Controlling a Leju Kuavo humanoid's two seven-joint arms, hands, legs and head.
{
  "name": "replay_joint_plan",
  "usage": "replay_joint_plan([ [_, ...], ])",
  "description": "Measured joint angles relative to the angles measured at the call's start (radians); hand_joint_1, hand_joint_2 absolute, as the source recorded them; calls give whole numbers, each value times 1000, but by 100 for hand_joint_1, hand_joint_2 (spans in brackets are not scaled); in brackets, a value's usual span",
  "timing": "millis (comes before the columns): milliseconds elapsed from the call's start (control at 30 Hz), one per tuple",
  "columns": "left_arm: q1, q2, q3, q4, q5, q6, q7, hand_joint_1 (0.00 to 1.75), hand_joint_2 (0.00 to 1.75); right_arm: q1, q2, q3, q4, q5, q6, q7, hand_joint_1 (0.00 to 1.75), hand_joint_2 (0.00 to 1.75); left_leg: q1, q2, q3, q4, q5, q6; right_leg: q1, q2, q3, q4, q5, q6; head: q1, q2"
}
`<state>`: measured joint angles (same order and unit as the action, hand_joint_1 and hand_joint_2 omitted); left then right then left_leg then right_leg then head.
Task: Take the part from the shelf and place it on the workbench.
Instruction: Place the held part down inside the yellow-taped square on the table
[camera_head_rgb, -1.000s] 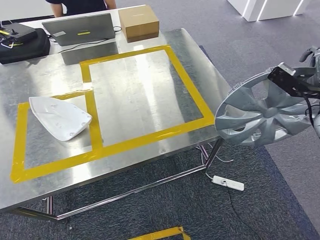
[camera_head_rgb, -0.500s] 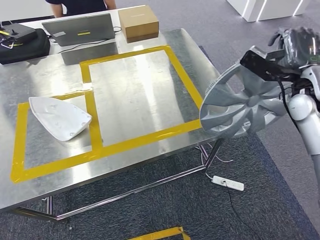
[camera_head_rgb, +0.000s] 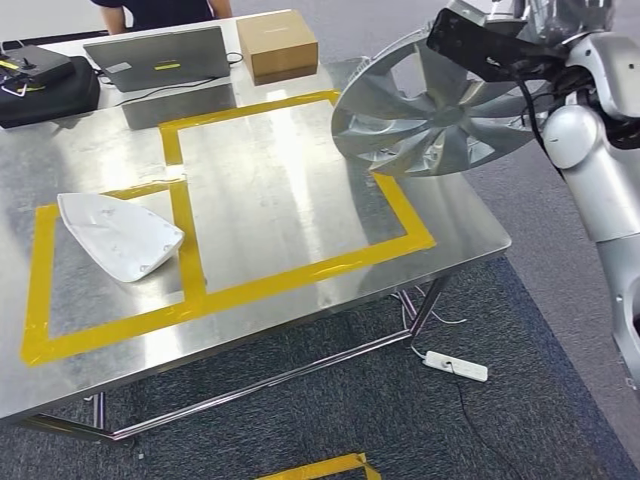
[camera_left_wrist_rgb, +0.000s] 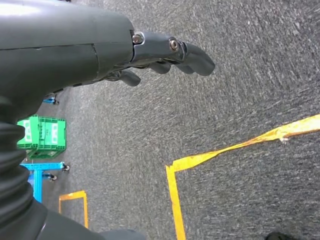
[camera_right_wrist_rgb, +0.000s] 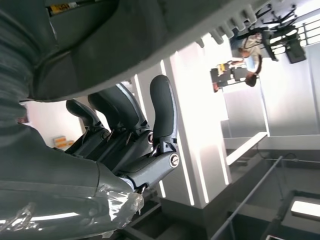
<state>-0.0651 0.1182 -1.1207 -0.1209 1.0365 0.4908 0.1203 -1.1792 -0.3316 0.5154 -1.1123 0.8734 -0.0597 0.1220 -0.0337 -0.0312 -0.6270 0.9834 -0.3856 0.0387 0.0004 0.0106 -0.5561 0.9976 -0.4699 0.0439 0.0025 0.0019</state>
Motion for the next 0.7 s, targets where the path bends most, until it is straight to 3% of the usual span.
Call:
replay_joint_plan([
  [200,-2,3,-9,0,0,-18,21,0,175,11,73,46,30,-22,-27,-19,175,175,1,0,0,0,0,0,0,0,0,0,0,-1,0,0],
  [433,-10,5,-40,0,-12,-31,48,0,175,156,209,88,134,-46,-196,-77,175,175,1,1,3,0,-2,-2,1,2,2,0,-2,-3,0,0],
  [700,-17,9,-71,0,-10,-17,67,0,175,177,345,92,288,-56,-280,-135,175,175,2,3,46,-1,-23,-13,3,4,33,-2,-25,-25,0,0],
])
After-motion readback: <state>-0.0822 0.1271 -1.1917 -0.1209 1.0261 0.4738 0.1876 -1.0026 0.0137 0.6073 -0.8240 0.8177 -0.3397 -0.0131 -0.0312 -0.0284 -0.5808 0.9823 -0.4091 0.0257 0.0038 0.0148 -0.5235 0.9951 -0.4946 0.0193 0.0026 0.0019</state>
